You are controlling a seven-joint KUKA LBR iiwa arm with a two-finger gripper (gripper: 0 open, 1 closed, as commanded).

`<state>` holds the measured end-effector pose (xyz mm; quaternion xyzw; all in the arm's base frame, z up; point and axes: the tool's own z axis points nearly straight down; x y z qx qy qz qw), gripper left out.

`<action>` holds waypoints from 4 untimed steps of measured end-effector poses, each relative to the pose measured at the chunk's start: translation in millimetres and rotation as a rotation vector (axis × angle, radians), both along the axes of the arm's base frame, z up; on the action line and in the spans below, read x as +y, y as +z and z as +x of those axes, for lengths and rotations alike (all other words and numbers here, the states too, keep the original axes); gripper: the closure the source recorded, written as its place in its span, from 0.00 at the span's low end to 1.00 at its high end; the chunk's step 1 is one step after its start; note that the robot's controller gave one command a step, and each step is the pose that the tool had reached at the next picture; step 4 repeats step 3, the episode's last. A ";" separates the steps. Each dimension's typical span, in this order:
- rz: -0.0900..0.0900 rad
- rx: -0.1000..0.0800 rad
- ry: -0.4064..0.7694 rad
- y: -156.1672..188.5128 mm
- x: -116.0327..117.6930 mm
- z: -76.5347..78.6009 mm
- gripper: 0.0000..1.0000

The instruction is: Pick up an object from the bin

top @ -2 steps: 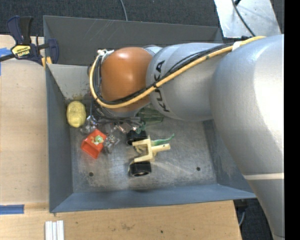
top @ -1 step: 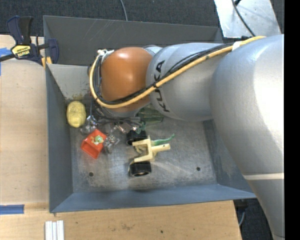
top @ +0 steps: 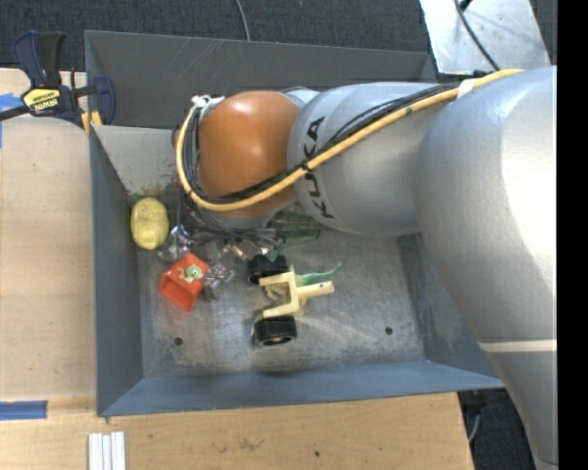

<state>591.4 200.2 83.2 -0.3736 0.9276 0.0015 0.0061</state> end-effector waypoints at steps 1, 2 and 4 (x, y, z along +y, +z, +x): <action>-0.005 0.010 0.000 16.3 -1.3 -2.8 1.00; -0.005 0.006 -0.001 36.2 -0.9 -0.8 1.00; -0.005 0.005 -0.002 46.5 -0.8 -0.3 1.00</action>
Offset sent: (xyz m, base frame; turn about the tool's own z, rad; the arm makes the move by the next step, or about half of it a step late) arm 0.0000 0.0000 0.0461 0.0000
